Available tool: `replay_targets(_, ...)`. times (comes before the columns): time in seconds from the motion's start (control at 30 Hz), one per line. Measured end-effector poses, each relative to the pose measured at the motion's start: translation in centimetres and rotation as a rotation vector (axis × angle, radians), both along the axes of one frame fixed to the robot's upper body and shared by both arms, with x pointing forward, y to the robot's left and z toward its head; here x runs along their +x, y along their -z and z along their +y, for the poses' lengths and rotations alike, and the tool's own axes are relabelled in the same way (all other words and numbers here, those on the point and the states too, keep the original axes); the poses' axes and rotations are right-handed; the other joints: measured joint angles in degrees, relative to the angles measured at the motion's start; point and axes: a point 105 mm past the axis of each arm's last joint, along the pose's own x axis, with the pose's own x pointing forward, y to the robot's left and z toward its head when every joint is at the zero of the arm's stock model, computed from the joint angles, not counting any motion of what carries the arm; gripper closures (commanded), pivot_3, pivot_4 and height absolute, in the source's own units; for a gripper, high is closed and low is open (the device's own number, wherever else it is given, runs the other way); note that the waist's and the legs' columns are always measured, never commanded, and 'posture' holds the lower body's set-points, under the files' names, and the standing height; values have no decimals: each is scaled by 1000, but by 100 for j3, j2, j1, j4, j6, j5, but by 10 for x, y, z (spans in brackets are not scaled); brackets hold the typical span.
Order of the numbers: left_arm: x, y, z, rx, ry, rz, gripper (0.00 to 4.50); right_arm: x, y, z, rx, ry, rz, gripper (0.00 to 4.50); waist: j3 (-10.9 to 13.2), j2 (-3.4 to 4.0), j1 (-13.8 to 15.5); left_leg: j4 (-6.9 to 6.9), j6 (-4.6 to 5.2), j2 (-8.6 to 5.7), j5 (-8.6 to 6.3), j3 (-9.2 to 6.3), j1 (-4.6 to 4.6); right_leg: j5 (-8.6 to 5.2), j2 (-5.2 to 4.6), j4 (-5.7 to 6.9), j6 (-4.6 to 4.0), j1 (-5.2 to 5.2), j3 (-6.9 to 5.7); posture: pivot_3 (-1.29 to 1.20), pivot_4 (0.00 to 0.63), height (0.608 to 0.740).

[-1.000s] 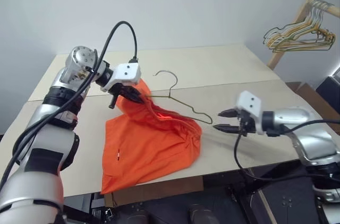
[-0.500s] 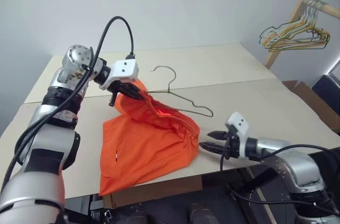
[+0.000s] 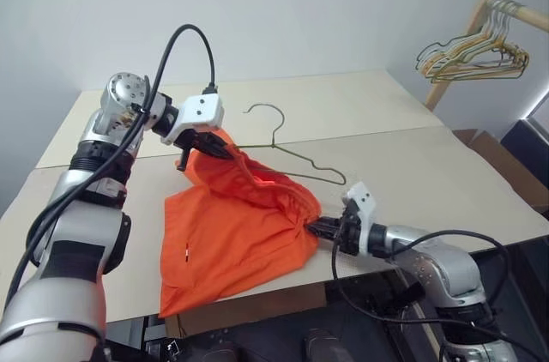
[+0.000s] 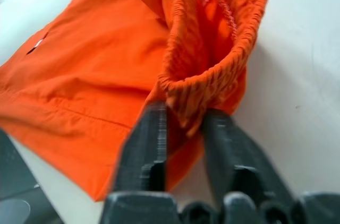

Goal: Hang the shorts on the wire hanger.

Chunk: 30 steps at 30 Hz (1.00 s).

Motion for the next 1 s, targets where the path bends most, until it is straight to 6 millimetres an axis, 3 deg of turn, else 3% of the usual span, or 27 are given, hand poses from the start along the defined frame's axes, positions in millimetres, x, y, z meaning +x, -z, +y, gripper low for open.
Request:
replay_targets(0.2,-7,-3,8,5,37,-19,4500,6,0,-15,33,44,32,4478,0,0,-21,-1,0,1,0,-1,0,0,0,1,0,-1,0,-125,0,740)
replay_targets(0.4,-17,-16,12,-44,92,-73,4500,11,-28,-43,139,2,33,4478,0,0,-18,0,1,1,-1,-5,0,1,-5,-1,2,1,-1,-132,0,740)
replay_targets(0.6,-28,-26,11,-60,154,-94,4500,5,-46,-68,92,-94,-4,4478,0,0,-25,0,4,2,-2,-3,2,1,-2,1,2,2,0,-125,0,740)
replay_targets(1.0,-23,-3,17,34,138,-65,4500,-1,-56,-80,-64,-220,-132,4478,0,1,6,5,4,-2,-2,3,4,0,-3,1,2,4,1,-133,0,740)
